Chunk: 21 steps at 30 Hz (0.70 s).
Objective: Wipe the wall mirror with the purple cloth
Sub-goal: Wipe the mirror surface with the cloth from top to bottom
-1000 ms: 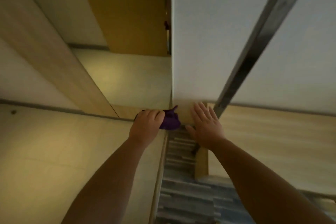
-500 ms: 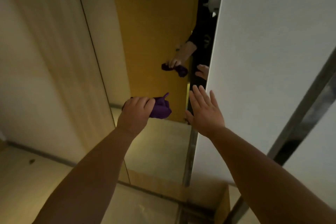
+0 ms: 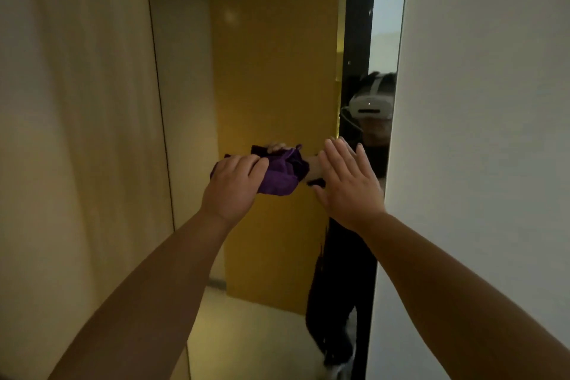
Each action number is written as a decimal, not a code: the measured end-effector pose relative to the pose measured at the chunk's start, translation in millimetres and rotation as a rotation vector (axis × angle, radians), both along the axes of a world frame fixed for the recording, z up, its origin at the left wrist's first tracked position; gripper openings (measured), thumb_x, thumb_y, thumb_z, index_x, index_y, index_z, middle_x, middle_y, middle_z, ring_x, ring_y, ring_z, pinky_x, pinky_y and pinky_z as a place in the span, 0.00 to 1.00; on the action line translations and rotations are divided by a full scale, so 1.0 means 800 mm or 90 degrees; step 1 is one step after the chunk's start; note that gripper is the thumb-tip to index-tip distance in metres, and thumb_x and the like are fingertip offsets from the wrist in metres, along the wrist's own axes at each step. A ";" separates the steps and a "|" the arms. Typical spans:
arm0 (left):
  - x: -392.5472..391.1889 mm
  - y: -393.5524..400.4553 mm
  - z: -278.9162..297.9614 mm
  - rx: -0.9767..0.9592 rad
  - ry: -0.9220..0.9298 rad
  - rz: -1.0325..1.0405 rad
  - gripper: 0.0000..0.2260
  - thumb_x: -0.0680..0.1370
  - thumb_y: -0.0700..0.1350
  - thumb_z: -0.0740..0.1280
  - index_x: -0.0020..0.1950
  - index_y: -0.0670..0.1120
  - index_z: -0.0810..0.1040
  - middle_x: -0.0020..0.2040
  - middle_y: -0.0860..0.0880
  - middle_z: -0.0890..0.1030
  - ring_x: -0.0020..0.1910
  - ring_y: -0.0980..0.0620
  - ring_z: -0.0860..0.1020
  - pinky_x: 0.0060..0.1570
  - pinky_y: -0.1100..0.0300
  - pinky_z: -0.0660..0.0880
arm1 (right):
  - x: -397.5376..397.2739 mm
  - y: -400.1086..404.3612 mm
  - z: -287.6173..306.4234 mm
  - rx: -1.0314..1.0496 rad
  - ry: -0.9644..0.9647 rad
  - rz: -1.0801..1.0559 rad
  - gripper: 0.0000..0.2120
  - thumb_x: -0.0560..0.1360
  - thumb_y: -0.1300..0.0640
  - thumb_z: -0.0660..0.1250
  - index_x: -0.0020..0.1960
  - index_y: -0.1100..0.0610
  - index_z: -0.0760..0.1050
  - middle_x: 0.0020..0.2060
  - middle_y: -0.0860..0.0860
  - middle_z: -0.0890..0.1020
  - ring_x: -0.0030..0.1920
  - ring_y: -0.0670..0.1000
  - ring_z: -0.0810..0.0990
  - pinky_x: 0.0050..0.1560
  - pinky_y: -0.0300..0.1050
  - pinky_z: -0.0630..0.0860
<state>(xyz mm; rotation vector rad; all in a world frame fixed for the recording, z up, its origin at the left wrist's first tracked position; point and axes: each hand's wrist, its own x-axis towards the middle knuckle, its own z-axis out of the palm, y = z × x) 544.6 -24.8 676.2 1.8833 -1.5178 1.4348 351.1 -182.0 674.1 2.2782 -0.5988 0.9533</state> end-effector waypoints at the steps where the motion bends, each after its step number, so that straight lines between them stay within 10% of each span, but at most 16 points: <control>1: 0.008 -0.003 0.012 -0.007 -0.006 -0.005 0.22 0.69 0.32 0.74 0.62 0.39 0.77 0.55 0.41 0.80 0.52 0.39 0.78 0.52 0.43 0.75 | 0.007 -0.004 0.012 -0.011 -0.007 -0.004 0.32 0.82 0.40 0.49 0.77 0.60 0.62 0.78 0.58 0.61 0.79 0.57 0.51 0.78 0.59 0.42; 21: 0.206 -0.009 0.268 -0.198 -0.156 -0.153 0.20 0.79 0.47 0.54 0.64 0.39 0.74 0.59 0.39 0.79 0.56 0.37 0.76 0.55 0.43 0.73 | 0.198 0.036 0.228 -0.185 -0.166 -0.106 0.34 0.82 0.37 0.42 0.80 0.58 0.54 0.80 0.57 0.54 0.79 0.56 0.44 0.78 0.60 0.41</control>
